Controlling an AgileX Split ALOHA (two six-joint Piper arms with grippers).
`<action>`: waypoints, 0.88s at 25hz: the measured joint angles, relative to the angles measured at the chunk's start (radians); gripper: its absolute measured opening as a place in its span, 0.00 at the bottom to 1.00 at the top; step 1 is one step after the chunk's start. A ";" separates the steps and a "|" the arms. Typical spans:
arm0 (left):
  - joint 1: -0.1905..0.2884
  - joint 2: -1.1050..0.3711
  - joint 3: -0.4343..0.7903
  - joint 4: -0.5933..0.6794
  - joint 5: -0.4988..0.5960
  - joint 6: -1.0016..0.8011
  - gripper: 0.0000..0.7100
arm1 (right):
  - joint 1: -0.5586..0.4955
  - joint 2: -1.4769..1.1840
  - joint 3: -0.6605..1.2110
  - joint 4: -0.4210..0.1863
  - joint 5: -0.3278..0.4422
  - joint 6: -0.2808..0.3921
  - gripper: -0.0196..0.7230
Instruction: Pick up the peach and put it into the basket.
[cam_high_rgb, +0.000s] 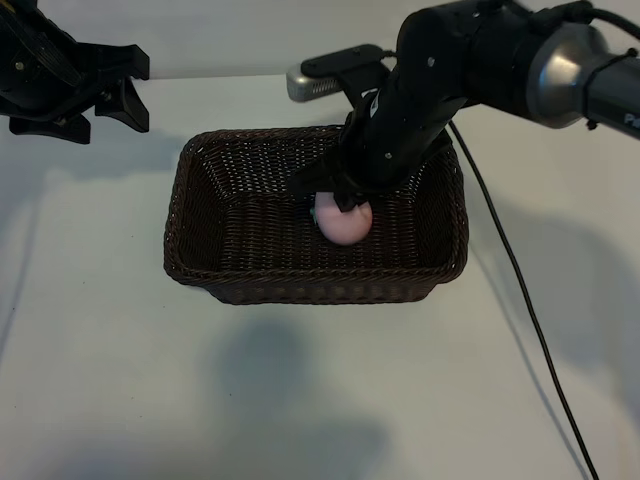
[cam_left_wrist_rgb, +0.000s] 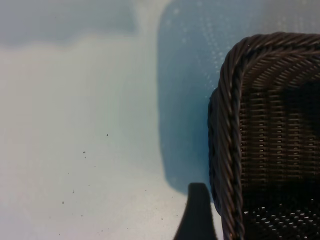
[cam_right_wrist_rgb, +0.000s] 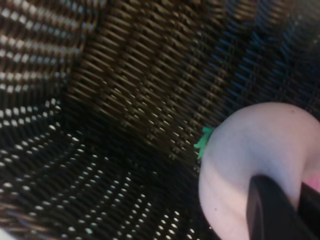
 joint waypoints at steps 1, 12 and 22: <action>0.000 0.000 0.000 0.000 0.000 0.000 0.84 | 0.000 0.004 0.000 0.000 0.000 0.000 0.12; 0.000 0.000 0.000 0.000 0.000 0.000 0.84 | 0.000 -0.003 -0.001 0.000 0.027 0.000 0.77; 0.000 0.000 0.000 -0.001 0.001 0.003 0.84 | -0.016 -0.065 -0.158 -0.076 0.230 0.029 0.75</action>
